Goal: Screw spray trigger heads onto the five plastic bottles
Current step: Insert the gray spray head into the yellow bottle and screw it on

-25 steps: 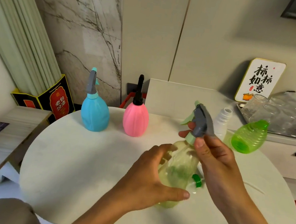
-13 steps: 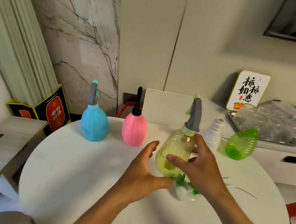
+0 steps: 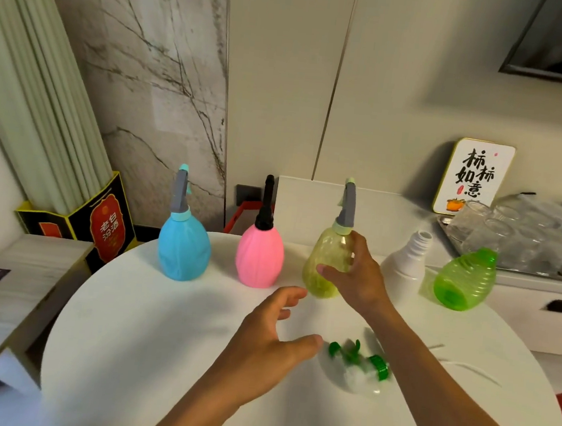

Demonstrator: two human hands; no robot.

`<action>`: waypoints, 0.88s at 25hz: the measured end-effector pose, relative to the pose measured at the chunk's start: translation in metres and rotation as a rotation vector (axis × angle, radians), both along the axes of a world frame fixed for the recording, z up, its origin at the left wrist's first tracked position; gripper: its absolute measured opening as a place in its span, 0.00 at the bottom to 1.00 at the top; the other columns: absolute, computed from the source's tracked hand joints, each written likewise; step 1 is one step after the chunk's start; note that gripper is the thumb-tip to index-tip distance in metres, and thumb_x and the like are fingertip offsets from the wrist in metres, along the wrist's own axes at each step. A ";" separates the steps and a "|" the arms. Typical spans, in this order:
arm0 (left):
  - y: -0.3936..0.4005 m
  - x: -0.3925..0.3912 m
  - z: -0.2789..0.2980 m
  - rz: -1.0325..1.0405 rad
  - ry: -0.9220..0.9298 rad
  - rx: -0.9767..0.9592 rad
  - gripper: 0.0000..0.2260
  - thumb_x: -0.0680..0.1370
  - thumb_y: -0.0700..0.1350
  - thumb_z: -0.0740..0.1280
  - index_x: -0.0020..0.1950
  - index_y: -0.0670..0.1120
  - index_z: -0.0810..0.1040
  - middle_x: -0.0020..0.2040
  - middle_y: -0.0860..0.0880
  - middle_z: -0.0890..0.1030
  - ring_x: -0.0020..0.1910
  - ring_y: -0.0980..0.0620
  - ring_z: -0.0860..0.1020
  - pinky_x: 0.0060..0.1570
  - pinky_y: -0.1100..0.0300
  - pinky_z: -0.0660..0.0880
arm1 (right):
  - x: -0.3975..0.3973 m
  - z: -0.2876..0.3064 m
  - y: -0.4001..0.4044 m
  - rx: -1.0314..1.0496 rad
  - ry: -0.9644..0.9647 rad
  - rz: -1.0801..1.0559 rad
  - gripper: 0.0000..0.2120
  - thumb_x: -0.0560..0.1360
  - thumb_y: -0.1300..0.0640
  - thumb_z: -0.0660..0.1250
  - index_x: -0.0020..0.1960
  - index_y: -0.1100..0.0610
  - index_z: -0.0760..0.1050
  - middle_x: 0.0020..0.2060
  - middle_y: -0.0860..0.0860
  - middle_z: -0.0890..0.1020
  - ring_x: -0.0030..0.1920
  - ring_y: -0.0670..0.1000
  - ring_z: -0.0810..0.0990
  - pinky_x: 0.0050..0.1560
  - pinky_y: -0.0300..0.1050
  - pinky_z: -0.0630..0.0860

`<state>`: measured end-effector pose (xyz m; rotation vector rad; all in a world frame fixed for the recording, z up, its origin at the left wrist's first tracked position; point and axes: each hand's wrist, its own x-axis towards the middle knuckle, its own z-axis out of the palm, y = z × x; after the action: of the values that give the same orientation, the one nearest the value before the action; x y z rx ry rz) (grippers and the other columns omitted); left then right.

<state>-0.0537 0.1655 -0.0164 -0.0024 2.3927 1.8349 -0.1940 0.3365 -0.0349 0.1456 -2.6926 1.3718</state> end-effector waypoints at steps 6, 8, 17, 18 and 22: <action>0.012 -0.004 0.000 -0.022 0.016 -0.020 0.23 0.71 0.56 0.73 0.62 0.68 0.70 0.61 0.69 0.71 0.61 0.70 0.69 0.49 0.72 0.67 | -0.008 -0.007 0.004 -0.042 -0.025 0.011 0.32 0.69 0.51 0.78 0.67 0.52 0.65 0.58 0.51 0.78 0.57 0.58 0.77 0.55 0.55 0.77; 0.016 -0.004 0.000 -0.031 0.024 -0.032 0.23 0.71 0.56 0.72 0.63 0.68 0.70 0.61 0.69 0.71 0.61 0.71 0.68 0.49 0.73 0.67 | -0.008 -0.008 0.003 -0.043 -0.021 -0.002 0.32 0.70 0.50 0.77 0.67 0.52 0.65 0.58 0.50 0.77 0.57 0.58 0.77 0.55 0.55 0.77; 0.014 -0.001 0.003 -0.033 0.045 -0.064 0.23 0.69 0.57 0.71 0.63 0.68 0.70 0.62 0.68 0.72 0.63 0.69 0.69 0.54 0.68 0.68 | 0.002 0.000 0.008 -0.068 -0.183 0.026 0.41 0.70 0.54 0.78 0.76 0.56 0.59 0.70 0.55 0.72 0.68 0.59 0.72 0.59 0.48 0.73; 0.013 -0.001 0.004 -0.031 0.050 -0.068 0.23 0.69 0.58 0.71 0.63 0.68 0.69 0.62 0.68 0.72 0.63 0.69 0.69 0.54 0.68 0.68 | 0.011 0.002 0.011 -0.027 -0.198 0.009 0.43 0.70 0.54 0.78 0.77 0.56 0.58 0.72 0.55 0.70 0.70 0.59 0.71 0.63 0.50 0.72; 0.011 -0.001 0.002 -0.021 0.070 -0.062 0.24 0.70 0.57 0.71 0.64 0.68 0.69 0.63 0.67 0.73 0.62 0.70 0.69 0.56 0.66 0.69 | 0.065 0.007 0.037 0.301 -0.028 -0.065 0.19 0.72 0.49 0.73 0.61 0.48 0.76 0.56 0.46 0.84 0.50 0.52 0.83 0.50 0.47 0.77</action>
<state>-0.0542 0.1764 -0.0139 0.0823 2.4855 1.7792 -0.1292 0.3739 -0.0279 0.0643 -2.8827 0.9518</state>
